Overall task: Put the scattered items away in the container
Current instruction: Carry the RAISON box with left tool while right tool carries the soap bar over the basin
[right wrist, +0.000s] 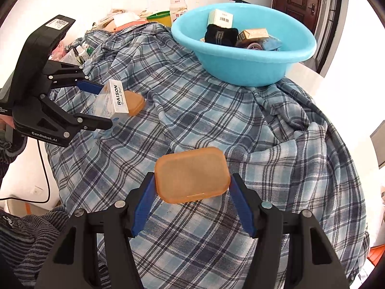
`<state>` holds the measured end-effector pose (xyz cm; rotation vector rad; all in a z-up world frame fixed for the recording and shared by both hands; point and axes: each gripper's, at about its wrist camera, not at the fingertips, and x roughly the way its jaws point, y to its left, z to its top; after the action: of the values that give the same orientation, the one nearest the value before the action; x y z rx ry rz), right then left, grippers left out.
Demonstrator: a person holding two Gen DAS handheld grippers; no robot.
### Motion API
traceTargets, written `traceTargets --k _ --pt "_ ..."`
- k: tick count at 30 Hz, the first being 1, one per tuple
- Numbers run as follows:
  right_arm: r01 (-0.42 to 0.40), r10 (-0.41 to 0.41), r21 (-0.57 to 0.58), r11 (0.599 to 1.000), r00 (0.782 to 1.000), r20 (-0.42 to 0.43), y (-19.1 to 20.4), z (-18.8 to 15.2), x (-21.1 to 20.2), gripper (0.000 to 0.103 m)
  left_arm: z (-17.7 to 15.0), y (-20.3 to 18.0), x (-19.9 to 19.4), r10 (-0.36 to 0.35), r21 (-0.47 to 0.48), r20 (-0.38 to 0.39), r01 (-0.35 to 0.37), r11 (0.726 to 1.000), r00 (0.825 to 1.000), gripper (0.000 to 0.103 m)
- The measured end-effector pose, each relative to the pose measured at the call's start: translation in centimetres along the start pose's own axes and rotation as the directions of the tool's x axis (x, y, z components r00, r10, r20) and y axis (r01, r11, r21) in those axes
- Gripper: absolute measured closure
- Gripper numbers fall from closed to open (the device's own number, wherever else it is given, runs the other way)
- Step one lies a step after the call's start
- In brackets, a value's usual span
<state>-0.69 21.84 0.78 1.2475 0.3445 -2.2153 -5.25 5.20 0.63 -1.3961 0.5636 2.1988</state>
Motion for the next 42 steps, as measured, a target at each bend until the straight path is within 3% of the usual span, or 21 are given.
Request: traceTargets --k 12,24,32,36,39,42 --pt "0.002 -0.002 -0.002 1.000 1.000 0.016 0.4 0.2 -0.9 0.042 0.9 -0.1 -1.4 -0.018 -0.044 0.058 0.020 0.999 0.998 0.040" --pt "0.012 -0.014 0.032 0.999 0.998 0.063 -0.2 0.6 -2.4 0.042 1.7 -0.4 -2.0 -0.023 -0.022 0.086 0.025 0.999 0.996 0.041" --pt "0.000 -0.006 0.051 0.999 0.993 0.118 -0.7 2.6 -3.0 0.042 3.1 0.1 -2.6 -0.029 -0.032 0.117 0.033 0.999 0.993 0.041" --pt "0.004 -0.025 0.099 0.995 0.978 0.206 -2.0 5.8 -4.2 0.042 5.9 1.7 -3.8 0.013 -0.077 0.187 0.002 0.997 0.982 0.041" --pt "0.072 -0.109 0.140 0.988 0.953 0.284 -3.1 8.5 -5.5 0.042 8.7 3.5 -4.6 0.052 -0.133 0.232 -0.022 0.991 0.971 0.041" --pt "0.064 -0.138 0.215 0.974 0.927 0.349 -4.7 10.8 -6.9 0.042 11.0 5.2 -5.0 0.085 -0.195 0.261 -0.033 0.980 0.962 0.041"
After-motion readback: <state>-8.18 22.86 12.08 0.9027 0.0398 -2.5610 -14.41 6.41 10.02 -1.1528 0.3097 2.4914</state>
